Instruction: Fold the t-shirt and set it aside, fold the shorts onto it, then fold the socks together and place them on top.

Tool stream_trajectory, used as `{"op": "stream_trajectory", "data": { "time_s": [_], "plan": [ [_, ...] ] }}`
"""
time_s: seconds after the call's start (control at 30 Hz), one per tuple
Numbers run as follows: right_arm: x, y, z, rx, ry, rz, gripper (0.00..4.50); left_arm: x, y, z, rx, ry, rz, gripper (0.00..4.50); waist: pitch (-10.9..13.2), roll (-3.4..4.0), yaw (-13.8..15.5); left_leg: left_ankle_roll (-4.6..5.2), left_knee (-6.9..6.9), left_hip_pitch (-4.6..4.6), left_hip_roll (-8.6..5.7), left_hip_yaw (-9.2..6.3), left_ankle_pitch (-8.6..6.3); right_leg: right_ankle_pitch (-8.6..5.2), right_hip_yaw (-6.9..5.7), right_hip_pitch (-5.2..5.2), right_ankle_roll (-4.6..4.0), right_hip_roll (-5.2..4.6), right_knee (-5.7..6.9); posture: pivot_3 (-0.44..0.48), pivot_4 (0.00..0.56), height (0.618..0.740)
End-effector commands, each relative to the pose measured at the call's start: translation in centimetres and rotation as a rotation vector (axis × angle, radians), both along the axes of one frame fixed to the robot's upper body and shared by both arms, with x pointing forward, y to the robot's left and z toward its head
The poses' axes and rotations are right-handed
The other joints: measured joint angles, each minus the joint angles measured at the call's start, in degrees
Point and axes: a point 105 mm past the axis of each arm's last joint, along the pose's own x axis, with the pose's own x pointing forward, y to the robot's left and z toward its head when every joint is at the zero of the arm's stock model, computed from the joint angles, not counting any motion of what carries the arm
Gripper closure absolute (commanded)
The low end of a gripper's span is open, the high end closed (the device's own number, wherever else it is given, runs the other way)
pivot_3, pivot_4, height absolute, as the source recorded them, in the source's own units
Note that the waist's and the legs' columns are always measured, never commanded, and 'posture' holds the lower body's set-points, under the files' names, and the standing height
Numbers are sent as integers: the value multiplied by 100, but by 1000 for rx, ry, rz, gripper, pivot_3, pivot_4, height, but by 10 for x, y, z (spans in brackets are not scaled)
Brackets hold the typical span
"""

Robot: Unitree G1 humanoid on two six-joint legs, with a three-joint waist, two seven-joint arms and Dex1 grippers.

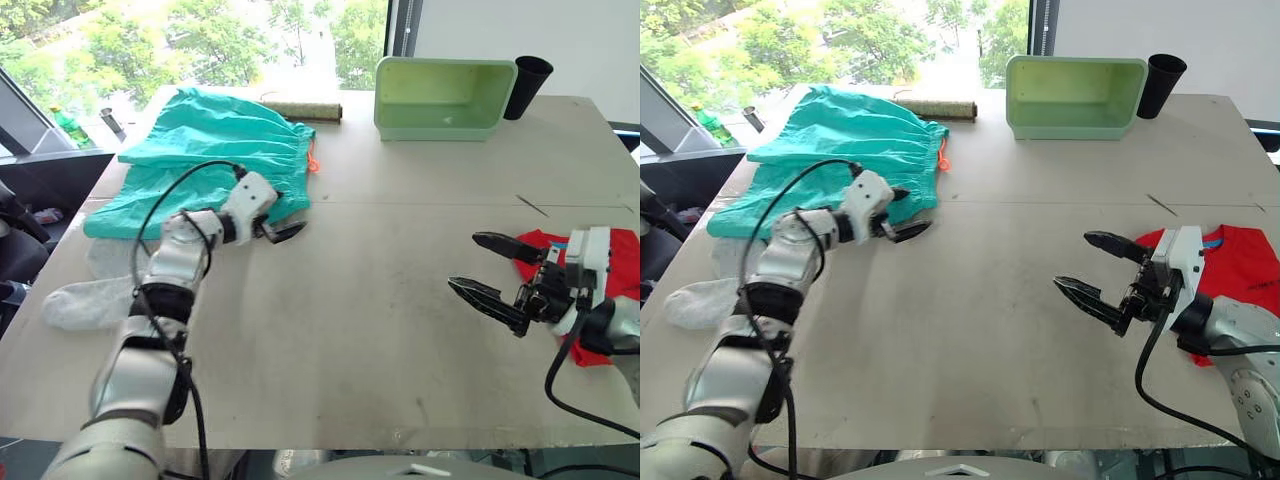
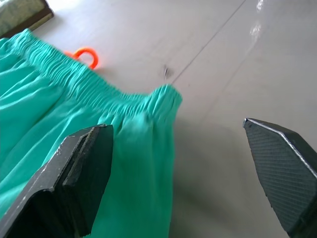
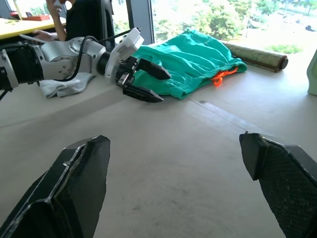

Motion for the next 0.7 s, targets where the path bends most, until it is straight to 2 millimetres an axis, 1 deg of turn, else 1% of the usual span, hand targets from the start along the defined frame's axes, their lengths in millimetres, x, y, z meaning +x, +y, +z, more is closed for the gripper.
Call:
{"op": "stream_trajectory", "data": {
  "time_s": [0.03, 0.13, 0.23, 0.3, 0.33, 0.37, 0.4, 0.5, 0.57, 0.63, 0.7],
  "plan": [
    [-5, 2, 7, -23, -60, -6, 86, 8, 8, 7, 30, -38, 36, 0, 1, -2, -42, 12, 0, 0, 0, 1, 7, 0, 0, 0, 0, 3, 1, 0, 150, 740],
    [-7, 0, 6, -29, -62, -24, 86, 12, 10, -3, 58, -4, 56, 0, 1, -3, -68, 16, 0, 1, 1, -1, 10, 0, -3, 0, -1, 8, 7, 0, 150, 740],
    [-7, -2, 6, -27, -67, -39, 0, 14, 5, -10, 51, 30, 40, 773, 0, -5, -78, 18, 5, 1, 1, 0, 10, 0, -3, 3, 0, 8, 8, 0, 150, 740],
    [-7, -2, 6, -30, -70, -47, 0, 13, -1, -10, 33, 37, 14, 1640, -1, -5, -81, 19, 14, 1, 1, -2, 8, -1, -4, 5, 2, 8, 9, 0, 150, 740],
    [-7, -3, 6, -31, -71, -50, 0, 13, -3, -10, 27, 37, 4, 2147, -1, -6, -85, 18, 18, 1, 1, -2, 5, -1, -3, 4, 3, 7, 9, 0, 150, 740],
    [-7, -5, 5, -41, -70, -57, 0, 13, -8, -6, 4, 33, -18, 2564, -1, -6, -88, 16, 19, 1, 1, -3, 3, -1, -3, 4, 2, 6, 9, 0, 150, 740],
    [-7, -7, 4, -54, -64, -67, 0, 11, -15, -2, -23, 34, -54, 2943, -1, -6, -84, 13, 23, 1, 1, -5, -1, -1, -4, 4, 2, 6, 9, 0, 150, 740],
    [-8, -13, 2, -70, -51, -83, 0, 0, -43, 11, -96, 59, -186, 4335, -1, -6, -66, 16, 35, -8, 1, -9, -10, 0, -6, 3, 1, 4, 9, 0, 150, 740],
    [-8, -15, 1, -80, -42, -87, 0, -13, -64, 15, -114, 83, -278, 4425, -1, -6, -72, 26, 42, -14, 1, -9, -9, 1, -5, 4, 0, 2, 9, 0, 150, 740],
    [-7, -18, -1, -98, -31, -90, 0, -35, -93, 20, -149, 114, -392, 4425, -1, -5, -92, 33, 45, -19, 1, -8, -5, 1, -4, 5, -1, 1, 8, 0, 150, 740],
    [-6, -20, -2, -118, -29, -92, 0, -55, -118, 23, -172, 141, -483, 4425, -1, -4, -113, 36, 49, -21, 1, -8, -3, 1, -4, 4, -1, 2, 8, 0, 150, 740]
  ]
}}
